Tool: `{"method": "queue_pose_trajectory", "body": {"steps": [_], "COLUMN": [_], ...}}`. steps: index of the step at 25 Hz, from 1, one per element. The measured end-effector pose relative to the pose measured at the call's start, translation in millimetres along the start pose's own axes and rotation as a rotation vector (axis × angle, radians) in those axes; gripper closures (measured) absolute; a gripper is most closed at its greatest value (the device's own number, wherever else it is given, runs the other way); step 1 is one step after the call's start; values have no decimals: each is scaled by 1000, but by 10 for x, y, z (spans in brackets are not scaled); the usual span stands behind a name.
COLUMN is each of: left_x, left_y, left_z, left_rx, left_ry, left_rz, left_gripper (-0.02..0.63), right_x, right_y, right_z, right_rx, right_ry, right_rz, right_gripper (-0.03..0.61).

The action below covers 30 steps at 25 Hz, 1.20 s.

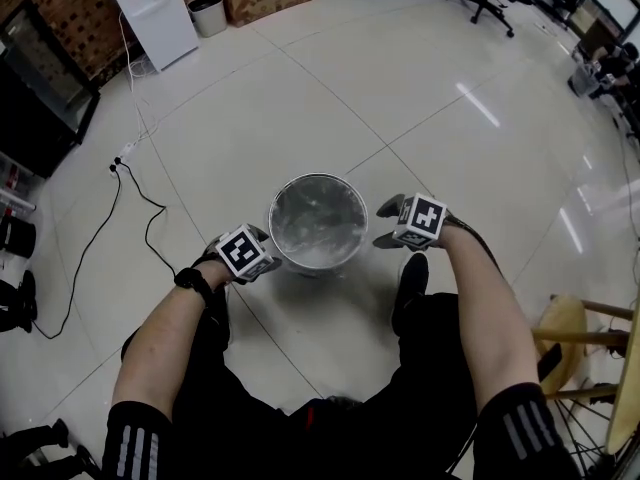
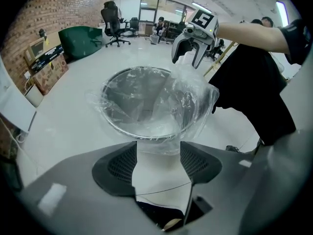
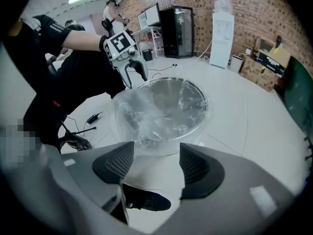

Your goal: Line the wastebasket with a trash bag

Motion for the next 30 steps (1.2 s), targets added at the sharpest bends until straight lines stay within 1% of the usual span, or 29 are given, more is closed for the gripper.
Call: {"method": "queue_pose_trajectory", "body": {"steps": [2,5,7,9,12,14,18,22,27,30], "left_x": [75,144,206,271,406,453,535,625,775,831], "left_y": [-3,-47,-80,-96,-164,-186,-163,-217,-278,-307], "left_z": [-1,-62,-101,-107,-123,-185,-206,-218,-246,-261], "left_rx": [-21,-64,-69,-64,-80,-58,-32,-39,-71,-78], "left_ry": [-1,29,40,45,53,81,89,97,94,89], "left_rz": [16,14,14,15,-12,-31,-39,-37,-38,-61], "left_gripper": [333,330,325,322,314,314,305,304,304,304], "right_x": [123,261,329,356,420,528,697,853,1065,1140], "right_y": [-20,-6,-15,-39,-77,-93,-163,-201,-314,-307], "right_z": [14,57,83,106,81,56,96,105,115,114], "right_rx": [46,126,149,172,162,127,123,142,219,219], "right_ry": [-12,-13,-3,20,56,64,29,27,39,30], "right_rz": [19,58,62,72,62,29,18,18,-1,-20], "right_gripper": [275,273,268,249,229,227,227,224,222,222]}}
Point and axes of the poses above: the fingertips, and each gripper's own axes: x forward along the fingers, z to its right, y out of its top, the point moved 10 cm from there along -x, backward along the fingers, and after that the axes turned 1 degree about z, right-handed, at the moved point
